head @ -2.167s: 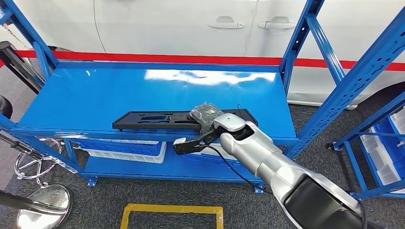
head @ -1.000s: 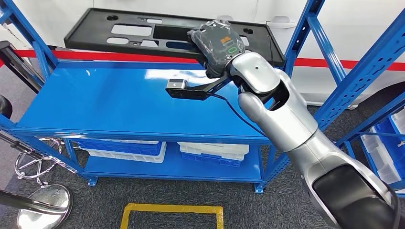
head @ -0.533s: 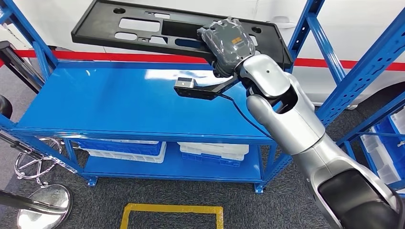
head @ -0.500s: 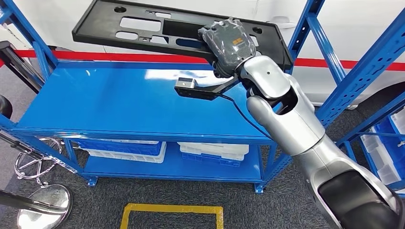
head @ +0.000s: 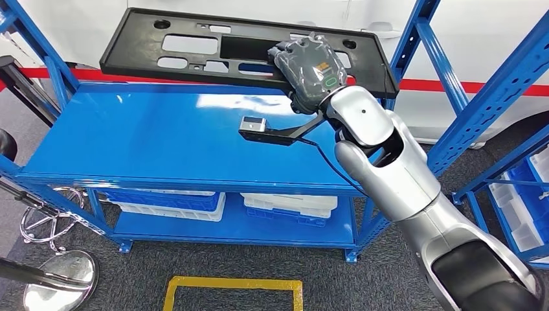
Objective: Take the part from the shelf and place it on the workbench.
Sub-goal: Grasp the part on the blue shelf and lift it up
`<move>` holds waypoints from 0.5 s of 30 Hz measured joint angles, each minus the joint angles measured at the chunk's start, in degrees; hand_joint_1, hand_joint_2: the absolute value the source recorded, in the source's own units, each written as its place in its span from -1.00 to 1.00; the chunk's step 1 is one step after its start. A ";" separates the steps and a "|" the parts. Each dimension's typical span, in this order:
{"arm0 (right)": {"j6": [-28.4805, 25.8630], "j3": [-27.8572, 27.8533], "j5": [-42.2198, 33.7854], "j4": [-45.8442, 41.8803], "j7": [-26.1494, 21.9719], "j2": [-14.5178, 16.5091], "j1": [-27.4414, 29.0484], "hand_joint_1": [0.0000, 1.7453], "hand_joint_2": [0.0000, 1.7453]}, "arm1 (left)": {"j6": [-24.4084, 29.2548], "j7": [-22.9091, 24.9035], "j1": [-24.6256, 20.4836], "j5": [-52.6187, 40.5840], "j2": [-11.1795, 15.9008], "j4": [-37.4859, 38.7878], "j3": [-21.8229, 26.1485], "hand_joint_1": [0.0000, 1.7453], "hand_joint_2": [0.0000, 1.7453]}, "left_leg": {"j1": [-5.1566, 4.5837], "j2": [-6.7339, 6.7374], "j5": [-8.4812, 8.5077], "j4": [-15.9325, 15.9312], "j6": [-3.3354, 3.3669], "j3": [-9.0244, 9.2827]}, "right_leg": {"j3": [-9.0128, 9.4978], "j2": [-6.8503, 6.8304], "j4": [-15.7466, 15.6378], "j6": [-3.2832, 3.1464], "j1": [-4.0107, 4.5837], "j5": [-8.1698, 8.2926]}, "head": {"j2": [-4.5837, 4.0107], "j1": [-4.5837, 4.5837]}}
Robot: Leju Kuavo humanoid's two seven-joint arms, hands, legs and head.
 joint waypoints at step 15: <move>1.81 0.39 -0.76 1.09 -0.89 -0.95 0.17 1.00 1.00 | 0.75 -1.59 -0.23 1.12 -0.01 -0.04 0.11 -1.00 1.00 | 0.47 0.35 1.61 -1.73 1.55 0.49 | -1.03 -0.02 2.47 1.51 -0.23 -2.22 | 0.00 0.05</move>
